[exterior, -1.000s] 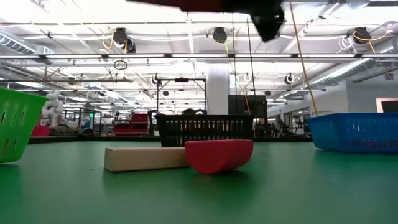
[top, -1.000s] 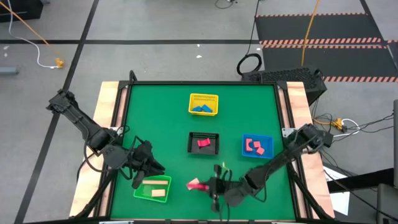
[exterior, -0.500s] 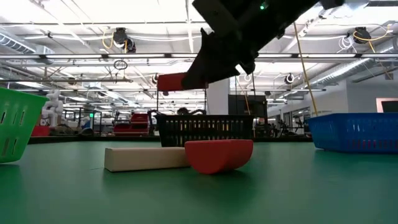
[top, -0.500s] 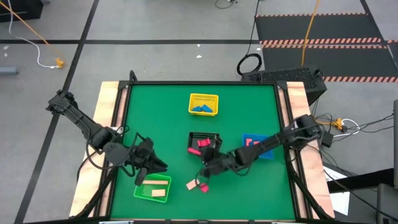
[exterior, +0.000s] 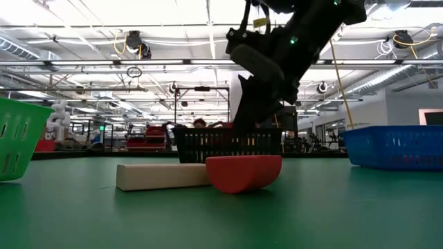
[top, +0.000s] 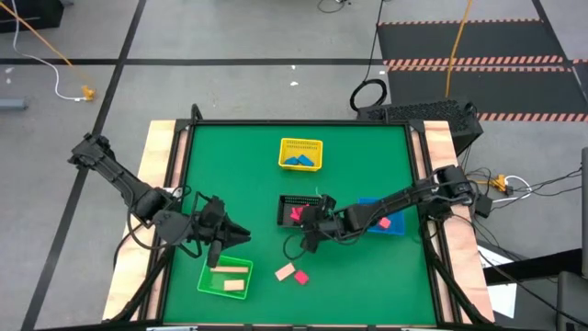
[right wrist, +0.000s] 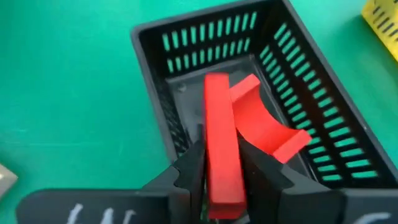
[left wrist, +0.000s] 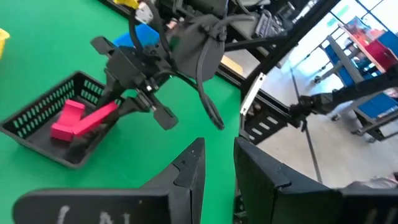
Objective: Sort & place blocks by color
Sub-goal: Put the left red block into the black bin, then put the brown block into the green bin
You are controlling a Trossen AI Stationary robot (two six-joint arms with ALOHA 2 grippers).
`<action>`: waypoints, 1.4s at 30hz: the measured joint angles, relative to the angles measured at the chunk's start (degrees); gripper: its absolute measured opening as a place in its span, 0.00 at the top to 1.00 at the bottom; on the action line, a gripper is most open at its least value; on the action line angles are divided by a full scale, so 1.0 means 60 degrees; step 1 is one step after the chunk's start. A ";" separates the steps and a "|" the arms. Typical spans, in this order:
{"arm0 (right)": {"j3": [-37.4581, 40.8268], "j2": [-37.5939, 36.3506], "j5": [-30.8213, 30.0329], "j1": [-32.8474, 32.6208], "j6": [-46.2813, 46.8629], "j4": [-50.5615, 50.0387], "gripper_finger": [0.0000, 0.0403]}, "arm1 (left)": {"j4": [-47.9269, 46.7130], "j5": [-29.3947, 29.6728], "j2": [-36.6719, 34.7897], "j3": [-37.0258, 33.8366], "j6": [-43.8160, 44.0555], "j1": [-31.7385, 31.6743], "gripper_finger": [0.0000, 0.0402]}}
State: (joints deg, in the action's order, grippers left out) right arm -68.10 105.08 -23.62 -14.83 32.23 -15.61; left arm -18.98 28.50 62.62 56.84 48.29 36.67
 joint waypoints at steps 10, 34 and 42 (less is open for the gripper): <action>0.0000 -0.0063 -0.0003 0.0462 0.0749 -0.0124 0.68 | -0.0032 0.0268 0.0835 0.0000 0.0049 -0.0004 0.79; 0.0000 -0.4112 0.0754 -0.0119 0.1703 -0.1121 0.48 | 0.1121 -0.1280 0.3374 0.0011 0.1024 -0.0922 0.79; 0.0327 -0.5066 0.0728 -0.0972 0.1726 -0.1199 0.48 | 0.1407 -0.1350 0.4233 0.0004 0.0997 -0.1002 0.79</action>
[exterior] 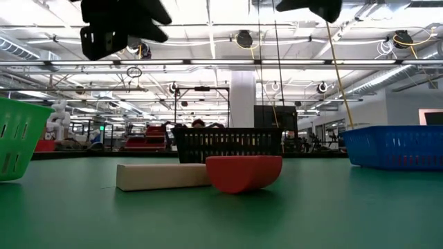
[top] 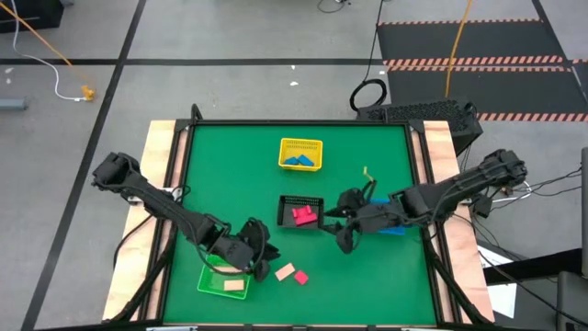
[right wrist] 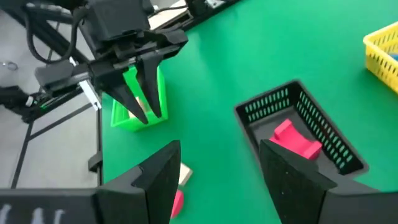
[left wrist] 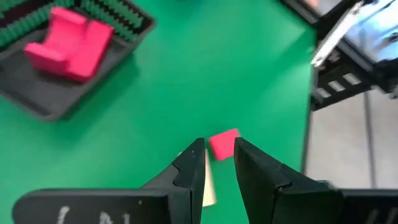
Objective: Sort & place blocks by color
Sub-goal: Put the brown block into the green bin
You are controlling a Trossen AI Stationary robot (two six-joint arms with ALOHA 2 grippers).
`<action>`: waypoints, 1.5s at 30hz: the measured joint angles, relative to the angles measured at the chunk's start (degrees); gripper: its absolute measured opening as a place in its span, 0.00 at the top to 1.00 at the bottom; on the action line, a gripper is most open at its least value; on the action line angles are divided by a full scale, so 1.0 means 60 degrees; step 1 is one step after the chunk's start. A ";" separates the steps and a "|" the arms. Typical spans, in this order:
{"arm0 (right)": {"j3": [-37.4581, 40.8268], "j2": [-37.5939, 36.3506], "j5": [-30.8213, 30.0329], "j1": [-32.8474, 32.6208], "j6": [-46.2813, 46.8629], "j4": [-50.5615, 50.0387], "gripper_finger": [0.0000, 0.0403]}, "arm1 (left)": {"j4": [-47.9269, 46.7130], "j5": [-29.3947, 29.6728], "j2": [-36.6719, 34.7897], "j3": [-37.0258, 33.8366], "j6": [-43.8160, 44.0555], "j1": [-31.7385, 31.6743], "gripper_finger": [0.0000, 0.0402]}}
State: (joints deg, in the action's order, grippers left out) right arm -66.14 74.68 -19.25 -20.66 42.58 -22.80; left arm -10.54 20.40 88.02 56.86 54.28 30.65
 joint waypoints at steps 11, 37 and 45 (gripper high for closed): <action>0.1467 -0.0613 0.0499 -0.0855 0.1866 0.0013 0.48 | 0.1470 -0.0497 0.0799 0.0006 0.0139 0.0355 0.79; 0.4285 -0.1127 0.0455 -0.1222 0.2986 0.3072 0.48 | 0.2151 -0.1687 0.1711 -0.0001 -0.1319 -0.0362 0.98; 0.4285 -0.1127 0.0445 -0.1193 0.2889 0.3125 0.48 | 0.2524 -0.1643 0.1711 -0.0001 -0.2611 -0.0227 0.76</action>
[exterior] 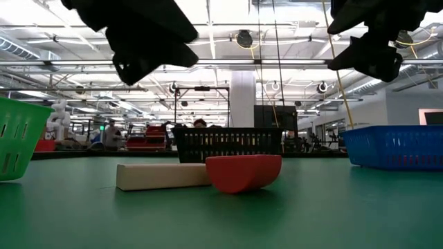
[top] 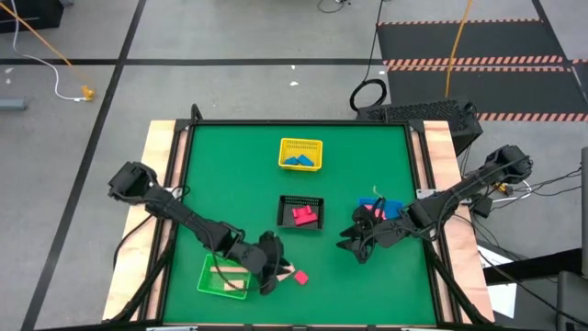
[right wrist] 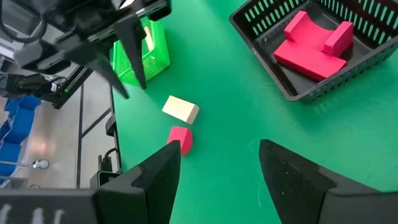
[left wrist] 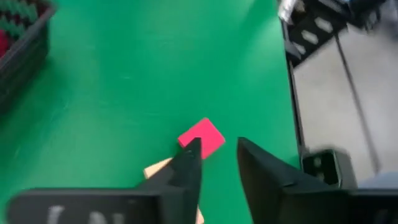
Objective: Sort & place blocks by color
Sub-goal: Put the brown block into the green bin
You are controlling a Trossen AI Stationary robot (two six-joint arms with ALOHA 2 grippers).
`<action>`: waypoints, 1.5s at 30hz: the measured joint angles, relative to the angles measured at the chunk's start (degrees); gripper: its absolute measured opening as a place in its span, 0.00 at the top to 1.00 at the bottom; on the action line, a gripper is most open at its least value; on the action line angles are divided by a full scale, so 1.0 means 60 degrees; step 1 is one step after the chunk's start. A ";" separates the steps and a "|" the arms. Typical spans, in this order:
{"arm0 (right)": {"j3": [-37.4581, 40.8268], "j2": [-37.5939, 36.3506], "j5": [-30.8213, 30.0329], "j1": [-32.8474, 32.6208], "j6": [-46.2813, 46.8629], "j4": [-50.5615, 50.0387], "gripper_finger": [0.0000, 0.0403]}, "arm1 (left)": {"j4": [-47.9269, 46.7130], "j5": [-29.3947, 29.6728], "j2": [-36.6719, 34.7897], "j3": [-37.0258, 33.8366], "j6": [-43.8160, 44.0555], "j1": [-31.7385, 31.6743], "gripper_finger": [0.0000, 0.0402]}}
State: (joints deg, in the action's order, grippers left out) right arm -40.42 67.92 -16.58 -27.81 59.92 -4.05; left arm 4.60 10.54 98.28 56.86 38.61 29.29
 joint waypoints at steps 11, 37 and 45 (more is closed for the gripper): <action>0.0000 0.0000 -0.0004 0.0004 -0.0029 -0.0003 0.48 | -0.0061 0.0519 0.0311 0.0004 -0.2620 0.0505 0.48; 0.0000 0.0000 0.0000 0.0004 -0.0178 -0.0016 0.48 | -0.0284 0.1275 0.2149 0.0033 -0.0842 0.0479 0.47; 0.0000 0.0000 -0.0002 0.0015 -0.0211 -0.0087 0.48 | -0.0185 0.1093 0.2146 0.0022 -0.0536 0.0254 0.68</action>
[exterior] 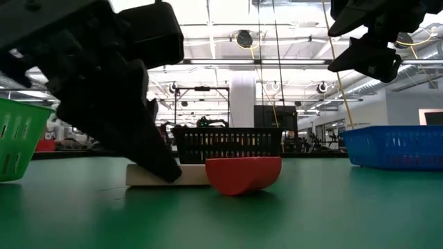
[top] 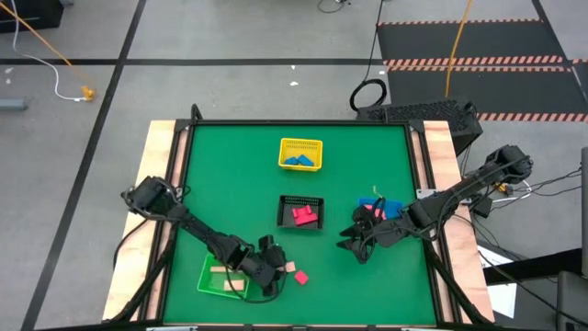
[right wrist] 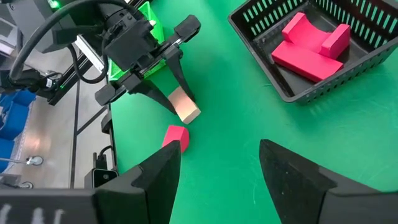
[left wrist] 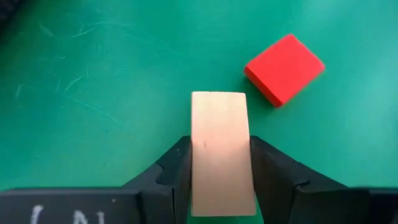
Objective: Sort & place blocks by color
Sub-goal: Put the brown block into the green bin
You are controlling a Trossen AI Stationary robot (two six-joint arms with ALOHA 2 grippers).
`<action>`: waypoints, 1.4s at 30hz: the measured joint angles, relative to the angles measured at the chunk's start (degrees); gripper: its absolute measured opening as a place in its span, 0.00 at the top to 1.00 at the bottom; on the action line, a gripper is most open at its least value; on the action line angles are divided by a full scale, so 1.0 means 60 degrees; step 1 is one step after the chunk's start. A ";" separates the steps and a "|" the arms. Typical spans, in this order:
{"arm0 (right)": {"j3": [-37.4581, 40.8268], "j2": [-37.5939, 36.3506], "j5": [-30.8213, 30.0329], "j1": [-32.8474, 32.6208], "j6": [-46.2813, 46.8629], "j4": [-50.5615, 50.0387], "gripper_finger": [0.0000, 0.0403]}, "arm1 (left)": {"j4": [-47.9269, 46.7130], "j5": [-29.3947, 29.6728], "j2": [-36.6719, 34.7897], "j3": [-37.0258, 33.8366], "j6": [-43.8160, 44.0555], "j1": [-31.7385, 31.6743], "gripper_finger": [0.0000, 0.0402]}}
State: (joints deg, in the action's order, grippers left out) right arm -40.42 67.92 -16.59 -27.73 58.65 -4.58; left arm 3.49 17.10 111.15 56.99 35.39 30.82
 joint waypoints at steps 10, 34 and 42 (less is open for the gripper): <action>0.0000 0.0000 0.0027 0.0004 0.0029 0.0007 0.48 | 0.0726 0.0144 -0.0638 -0.0017 -0.0065 -0.0488 0.68; 0.0000 0.0007 -0.0237 0.0000 0.0829 0.0082 0.48 | -0.3373 -0.0389 -0.4658 -0.0018 0.2620 0.2044 0.68; 0.0000 0.0120 -0.0522 0.0000 0.0547 0.0490 0.48 | -0.6395 -0.0386 -0.4630 -0.0025 0.5104 0.3004 0.68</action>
State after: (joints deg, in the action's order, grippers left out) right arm -40.42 68.64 -19.72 -27.73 61.94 -1.64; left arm -34.88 14.78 83.37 56.84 66.01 48.84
